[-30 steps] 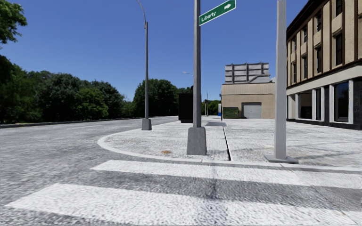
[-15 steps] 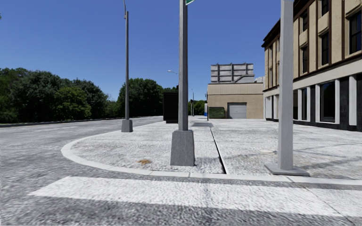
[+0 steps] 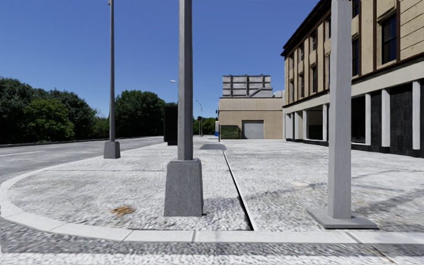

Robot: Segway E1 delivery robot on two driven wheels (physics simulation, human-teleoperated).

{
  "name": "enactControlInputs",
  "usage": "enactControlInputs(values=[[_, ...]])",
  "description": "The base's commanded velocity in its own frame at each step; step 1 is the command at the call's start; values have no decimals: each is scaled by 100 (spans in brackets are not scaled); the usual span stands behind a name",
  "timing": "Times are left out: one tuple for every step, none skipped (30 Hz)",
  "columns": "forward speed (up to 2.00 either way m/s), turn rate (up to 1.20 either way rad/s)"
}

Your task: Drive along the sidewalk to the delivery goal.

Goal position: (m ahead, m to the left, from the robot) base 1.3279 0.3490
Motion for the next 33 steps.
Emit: enactControlInputs(values=[[110,0],[107,0],[107,0],[107,0],[107,0],[107,0],[106,0],[106,0],[106,0],[106,0],[106,0],[106,0],[106,0],[106,0],[106,0],[106,0],[106,0],[106,0],[106,0],[106,0],[106,0],[106,0],[106,0],[100,0],[96,0],[93,0],[85,0],[58,0],[58,0],[0,0],[0,0],[0,0],[0,0]])
